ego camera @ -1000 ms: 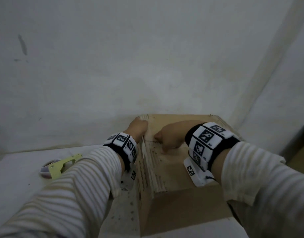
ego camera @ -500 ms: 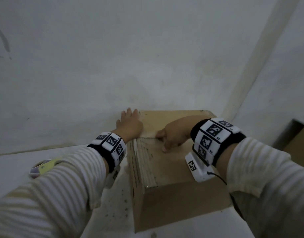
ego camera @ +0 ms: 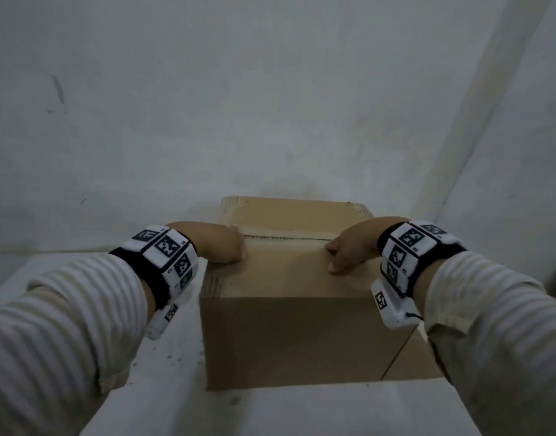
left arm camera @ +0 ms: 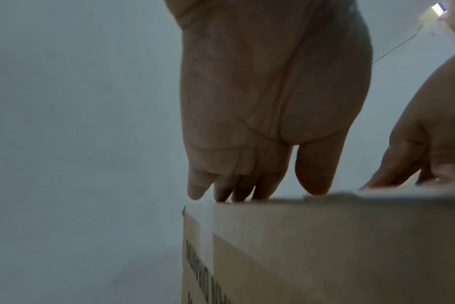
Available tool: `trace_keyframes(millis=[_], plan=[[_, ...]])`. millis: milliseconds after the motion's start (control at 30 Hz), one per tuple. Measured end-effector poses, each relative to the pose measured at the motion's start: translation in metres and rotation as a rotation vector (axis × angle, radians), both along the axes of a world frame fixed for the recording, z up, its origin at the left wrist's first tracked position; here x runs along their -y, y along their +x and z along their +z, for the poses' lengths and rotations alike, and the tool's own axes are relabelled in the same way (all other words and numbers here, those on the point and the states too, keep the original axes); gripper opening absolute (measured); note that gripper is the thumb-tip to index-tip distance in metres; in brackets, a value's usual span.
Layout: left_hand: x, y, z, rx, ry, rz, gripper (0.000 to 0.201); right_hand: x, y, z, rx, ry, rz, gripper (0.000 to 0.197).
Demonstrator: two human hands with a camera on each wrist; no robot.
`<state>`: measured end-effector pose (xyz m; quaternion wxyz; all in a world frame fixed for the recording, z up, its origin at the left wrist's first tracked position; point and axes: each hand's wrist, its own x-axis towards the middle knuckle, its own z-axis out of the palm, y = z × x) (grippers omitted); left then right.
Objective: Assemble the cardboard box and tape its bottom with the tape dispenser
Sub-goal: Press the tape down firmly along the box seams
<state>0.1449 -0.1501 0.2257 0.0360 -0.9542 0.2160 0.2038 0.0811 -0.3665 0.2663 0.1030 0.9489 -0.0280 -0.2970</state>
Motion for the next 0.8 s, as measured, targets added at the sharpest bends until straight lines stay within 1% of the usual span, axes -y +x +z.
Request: trace_keyframes(millis=[100,200,267,333,433,500,567,600,667,733,800], plan=[[0.012,-0.023,0.013,-0.006,0.07,0.031,0.05,0.022,-0.011,-0.003,0.047,-0.006,0.04,0.06],[0.023,-0.042,0.019,-0.004,0.106,0.055,0.053,0.047,-0.022,-0.006,0.107,0.021,0.054,0.053],[0.034,-0.053,0.021,-0.007,0.112,0.073,0.055,0.065,-0.03,-0.009,0.165,0.064,0.029,0.048],[0.047,-0.062,0.022,0.001,0.1,0.076,0.057,0.08,-0.037,-0.014,0.261,0.159,-0.007,0.048],[0.074,-0.074,0.02,0.0,0.022,0.06,0.057,0.098,-0.044,-0.025,0.449,0.393,-0.084,0.054],[0.099,-0.082,0.015,-0.011,-0.042,0.014,0.056,0.106,-0.048,-0.036,0.544,0.476,-0.105,0.055],[0.127,-0.086,0.005,0.02,-0.11,-0.049,0.053,0.11,-0.051,-0.05,0.632,0.555,-0.146,0.052],[0.142,-0.086,0.0,0.044,-0.135,-0.069,0.053,0.112,-0.053,-0.056,0.672,0.57,-0.164,0.05],[0.169,-0.085,-0.011,0.079,-0.162,-0.087,0.056,0.116,-0.053,-0.067,0.717,0.533,-0.198,0.042],[0.192,-0.087,-0.019,0.104,-0.188,-0.105,0.056,0.12,-0.051,-0.076,0.707,0.498,-0.211,0.033],[0.21,-0.086,-0.023,0.11,-0.244,-0.144,0.051,0.121,-0.049,-0.081,0.701,0.509,-0.178,0.027]])
